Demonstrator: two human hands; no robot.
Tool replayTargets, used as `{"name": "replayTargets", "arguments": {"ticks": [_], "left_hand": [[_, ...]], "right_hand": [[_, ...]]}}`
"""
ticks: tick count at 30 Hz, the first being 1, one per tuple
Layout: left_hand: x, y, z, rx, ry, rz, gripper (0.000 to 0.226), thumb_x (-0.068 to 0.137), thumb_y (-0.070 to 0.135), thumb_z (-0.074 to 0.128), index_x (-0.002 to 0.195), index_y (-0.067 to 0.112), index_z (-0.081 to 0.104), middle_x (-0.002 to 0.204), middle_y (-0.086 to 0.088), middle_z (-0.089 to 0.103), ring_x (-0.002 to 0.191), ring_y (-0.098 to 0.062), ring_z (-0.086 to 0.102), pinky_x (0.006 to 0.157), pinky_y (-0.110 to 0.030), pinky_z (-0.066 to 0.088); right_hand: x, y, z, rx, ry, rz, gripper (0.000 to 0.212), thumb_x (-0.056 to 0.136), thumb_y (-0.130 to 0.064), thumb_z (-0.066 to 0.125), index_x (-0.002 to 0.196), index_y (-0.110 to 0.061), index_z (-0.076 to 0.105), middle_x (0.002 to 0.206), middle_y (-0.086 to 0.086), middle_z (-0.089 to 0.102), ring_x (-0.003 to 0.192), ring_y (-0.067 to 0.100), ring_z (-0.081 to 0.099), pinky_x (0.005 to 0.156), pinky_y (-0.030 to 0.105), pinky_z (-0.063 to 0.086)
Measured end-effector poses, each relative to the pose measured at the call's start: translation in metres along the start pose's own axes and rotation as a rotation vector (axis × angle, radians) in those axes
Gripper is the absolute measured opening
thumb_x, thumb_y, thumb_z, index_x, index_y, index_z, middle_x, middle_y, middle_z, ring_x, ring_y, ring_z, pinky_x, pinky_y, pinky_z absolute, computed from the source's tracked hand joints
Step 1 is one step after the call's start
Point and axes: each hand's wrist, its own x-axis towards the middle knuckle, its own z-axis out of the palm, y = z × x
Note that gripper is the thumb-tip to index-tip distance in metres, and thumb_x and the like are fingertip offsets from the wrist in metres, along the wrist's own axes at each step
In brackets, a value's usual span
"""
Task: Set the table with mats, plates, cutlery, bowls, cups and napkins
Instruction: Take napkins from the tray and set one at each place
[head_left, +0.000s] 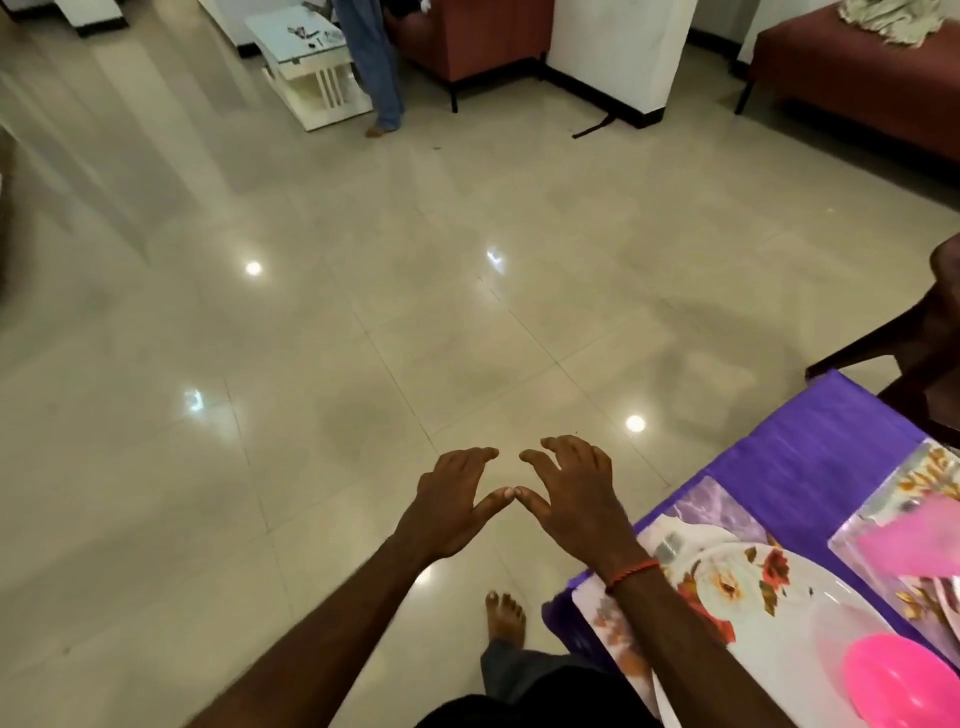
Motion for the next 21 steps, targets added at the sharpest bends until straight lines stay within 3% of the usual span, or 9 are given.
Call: {"name": "replayTargets", "arguments": {"ticks": [4, 14, 21], "left_hand": [[0.063, -0.011, -0.023, 0.037, -0.050, 0.029, 0.077, 0.091, 0.075, 0.029, 0.152, 0.030, 0.036, 0.156, 0.011, 0.039, 0.144, -0.011, 0.029, 0.111, -0.046, 0.033], [0.183, -0.015, -0.054, 0.114, -0.099, 0.186, 0.072, 0.093, 0.072, 0.033, 0.152, 0.029, 0.035, 0.155, 0.011, 0.040, 0.143, -0.012, 0.032, 0.108, -0.043, 0.033], [0.285, -0.023, -0.078, 0.283, -0.109, 0.413, 0.078, 0.093, 0.076, 0.024, 0.154, 0.029, 0.032, 0.157, 0.007, 0.037, 0.145, -0.015, 0.030, 0.109, -0.046, 0.034]], "right_hand": [[0.049, 0.010, 0.002, 0.015, 0.022, 0.081, 0.045, 0.092, -0.055, 0.058, 0.128, -0.030, 0.060, 0.133, 0.004, 0.058, 0.126, 0.024, 0.049, 0.102, 0.043, 0.040], [0.127, 0.042, -0.007, -0.005, 0.094, 0.232, 0.042, 0.092, -0.051, 0.060, 0.128, -0.029, 0.061, 0.132, 0.004, 0.058, 0.126, 0.024, 0.049, 0.104, 0.043, 0.037], [0.191, 0.072, -0.008, -0.031, 0.098, 0.418, 0.053, 0.094, -0.057, 0.052, 0.137, -0.027, 0.053, 0.138, 0.005, 0.053, 0.130, 0.024, 0.044, 0.108, 0.043, 0.029]]}}
